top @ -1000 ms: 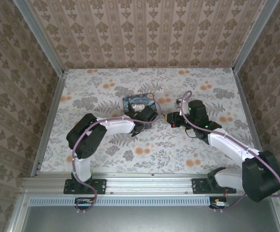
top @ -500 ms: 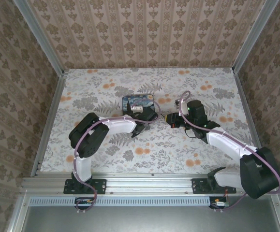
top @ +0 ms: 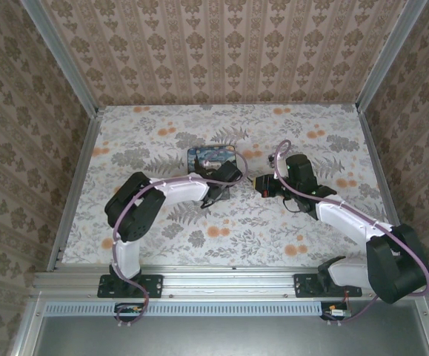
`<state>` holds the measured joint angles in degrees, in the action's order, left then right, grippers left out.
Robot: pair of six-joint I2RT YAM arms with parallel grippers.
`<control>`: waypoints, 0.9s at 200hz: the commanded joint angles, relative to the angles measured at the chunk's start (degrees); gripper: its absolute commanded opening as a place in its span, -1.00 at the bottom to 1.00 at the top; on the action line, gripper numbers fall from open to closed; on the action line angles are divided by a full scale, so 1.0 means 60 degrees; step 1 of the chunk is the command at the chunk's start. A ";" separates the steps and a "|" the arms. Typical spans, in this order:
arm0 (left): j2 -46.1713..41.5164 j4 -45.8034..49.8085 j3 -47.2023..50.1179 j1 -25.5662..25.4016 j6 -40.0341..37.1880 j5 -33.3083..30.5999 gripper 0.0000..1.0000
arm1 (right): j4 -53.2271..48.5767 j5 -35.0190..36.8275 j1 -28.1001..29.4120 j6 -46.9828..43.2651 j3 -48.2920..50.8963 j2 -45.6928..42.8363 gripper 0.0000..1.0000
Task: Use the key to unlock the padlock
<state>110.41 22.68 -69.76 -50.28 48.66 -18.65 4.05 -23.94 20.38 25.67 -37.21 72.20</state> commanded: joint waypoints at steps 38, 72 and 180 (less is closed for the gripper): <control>-0.1278 0.2233 -0.1254 0.1174 -0.0708 0.4463 -0.68 | 0.0038 0.0188 -0.0022 0.1001 0.0924 -0.0668 -1.00; -0.1749 0.2166 -0.1094 0.1825 0.0406 0.6777 -0.70 | 0.0797 0.0146 0.0576 0.1672 0.1331 -0.1000 -1.00; -0.2663 0.0627 -0.0047 0.2228 0.3370 0.8940 -0.76 | 0.4058 0.0548 0.2199 0.2854 0.1434 0.0198 -1.00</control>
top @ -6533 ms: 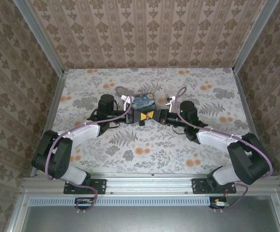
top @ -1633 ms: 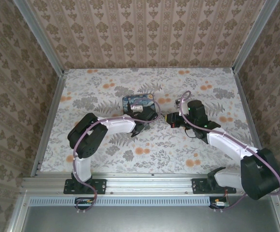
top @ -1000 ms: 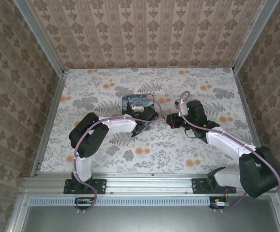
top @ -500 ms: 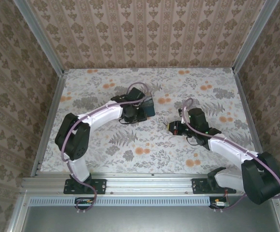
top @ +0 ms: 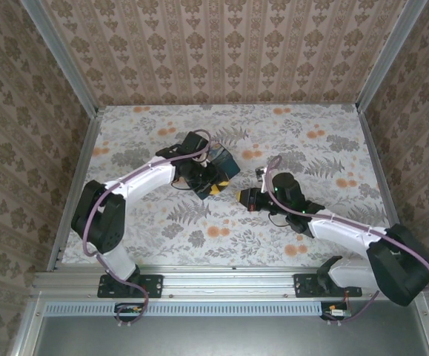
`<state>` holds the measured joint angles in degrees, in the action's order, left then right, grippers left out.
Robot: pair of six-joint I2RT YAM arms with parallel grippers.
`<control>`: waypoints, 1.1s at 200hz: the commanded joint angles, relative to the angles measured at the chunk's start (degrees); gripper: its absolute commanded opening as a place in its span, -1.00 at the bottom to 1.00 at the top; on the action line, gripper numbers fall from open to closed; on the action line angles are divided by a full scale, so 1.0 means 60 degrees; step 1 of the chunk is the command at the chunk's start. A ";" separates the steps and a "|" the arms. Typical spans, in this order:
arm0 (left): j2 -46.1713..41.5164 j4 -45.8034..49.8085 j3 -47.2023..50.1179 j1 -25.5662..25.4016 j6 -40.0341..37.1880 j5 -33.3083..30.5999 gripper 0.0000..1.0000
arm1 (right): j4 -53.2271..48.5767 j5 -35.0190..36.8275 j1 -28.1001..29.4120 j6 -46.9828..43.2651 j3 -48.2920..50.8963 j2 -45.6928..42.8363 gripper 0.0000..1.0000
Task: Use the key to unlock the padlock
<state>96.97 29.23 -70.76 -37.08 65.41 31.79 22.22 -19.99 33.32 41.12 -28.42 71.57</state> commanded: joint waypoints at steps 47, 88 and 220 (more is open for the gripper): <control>-0.0535 -0.0638 0.0323 0.0127 0.0609 0.0546 -0.76 | 0.1302 -0.0456 0.0039 0.0280 -0.0226 0.0688 -1.00; -0.0586 -0.0730 0.0426 0.0231 0.0622 0.0590 -0.77 | 0.1549 -0.0620 0.0090 0.0382 -0.0343 0.0957 -1.00; -0.0789 -0.1374 0.0901 0.0346 0.0884 0.0722 -0.81 | 0.1861 -0.0581 0.0101 0.0426 -0.0536 0.1299 -1.00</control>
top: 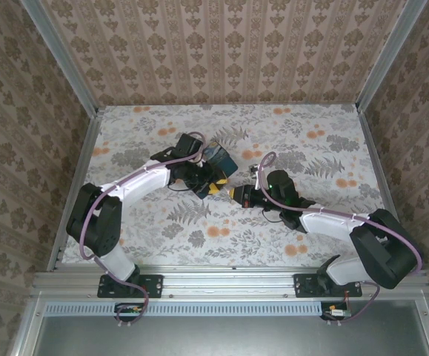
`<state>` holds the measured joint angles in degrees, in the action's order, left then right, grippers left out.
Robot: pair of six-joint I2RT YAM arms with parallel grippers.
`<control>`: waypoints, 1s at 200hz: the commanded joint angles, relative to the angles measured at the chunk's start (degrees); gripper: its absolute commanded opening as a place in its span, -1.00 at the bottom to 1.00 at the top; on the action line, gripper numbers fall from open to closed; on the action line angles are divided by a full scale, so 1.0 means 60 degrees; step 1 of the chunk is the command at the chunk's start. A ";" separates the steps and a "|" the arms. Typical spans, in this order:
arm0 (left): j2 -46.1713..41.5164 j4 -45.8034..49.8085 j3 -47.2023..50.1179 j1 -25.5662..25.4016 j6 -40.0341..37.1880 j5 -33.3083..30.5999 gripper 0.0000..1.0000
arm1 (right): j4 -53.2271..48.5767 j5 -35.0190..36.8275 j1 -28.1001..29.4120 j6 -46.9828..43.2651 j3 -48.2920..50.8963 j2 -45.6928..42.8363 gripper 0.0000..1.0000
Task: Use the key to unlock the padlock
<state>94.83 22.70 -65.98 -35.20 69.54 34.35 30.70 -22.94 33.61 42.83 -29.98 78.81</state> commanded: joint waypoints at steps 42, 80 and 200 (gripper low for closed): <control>-0.0511 -0.0317 0.0131 0.0051 0.0226 0.0267 -0.82 | 0.0354 0.0016 0.0054 0.0093 -0.0249 0.0094 -1.00; -0.0526 -0.0284 0.0067 0.0022 0.0144 0.0252 -0.82 | 0.0314 0.0027 0.0057 0.0052 -0.0277 0.0094 -1.00; -0.0621 -0.0455 0.0097 -0.0110 0.0348 0.0296 -0.84 | 0.0680 0.0121 0.0053 0.0324 -0.0366 0.0467 -1.00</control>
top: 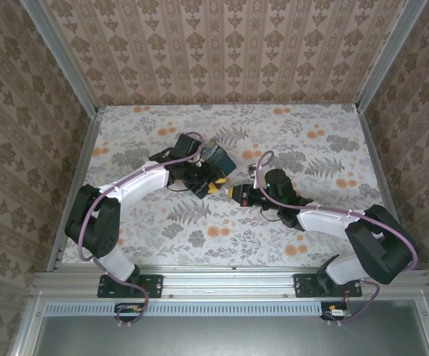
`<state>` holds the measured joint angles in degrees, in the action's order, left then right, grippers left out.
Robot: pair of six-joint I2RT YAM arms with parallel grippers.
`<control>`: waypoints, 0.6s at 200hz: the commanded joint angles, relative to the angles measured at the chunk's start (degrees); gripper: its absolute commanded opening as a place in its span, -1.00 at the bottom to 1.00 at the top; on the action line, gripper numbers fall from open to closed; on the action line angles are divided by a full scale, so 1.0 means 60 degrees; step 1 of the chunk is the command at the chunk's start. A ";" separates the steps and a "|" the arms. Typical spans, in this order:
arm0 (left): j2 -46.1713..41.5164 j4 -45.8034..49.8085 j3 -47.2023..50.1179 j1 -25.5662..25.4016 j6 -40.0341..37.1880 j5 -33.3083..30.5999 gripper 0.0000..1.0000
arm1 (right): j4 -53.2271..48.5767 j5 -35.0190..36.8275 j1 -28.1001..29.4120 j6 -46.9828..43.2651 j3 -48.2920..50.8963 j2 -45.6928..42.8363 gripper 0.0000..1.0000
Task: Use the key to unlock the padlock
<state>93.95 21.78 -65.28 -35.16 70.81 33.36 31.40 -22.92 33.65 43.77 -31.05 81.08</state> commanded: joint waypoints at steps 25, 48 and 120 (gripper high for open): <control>-0.0483 -0.0243 -0.0042 -0.0132 0.0152 0.0445 -0.84 | 0.0921 0.0100 0.0046 0.0209 -0.0108 0.0015 -1.00; -0.0443 -0.0170 -0.0061 -0.0132 0.0126 0.0487 -0.84 | 0.1108 0.0106 0.0077 0.0029 0.0004 -0.0144 -1.00; -0.0461 0.0353 -0.0238 -0.0118 -0.0236 0.0503 -0.84 | 0.0378 0.0685 0.0134 -0.0542 -0.0110 -0.0536 -1.00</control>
<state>93.23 21.47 -65.28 -35.16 70.91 32.88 32.08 -21.17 34.09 42.17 -31.03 80.03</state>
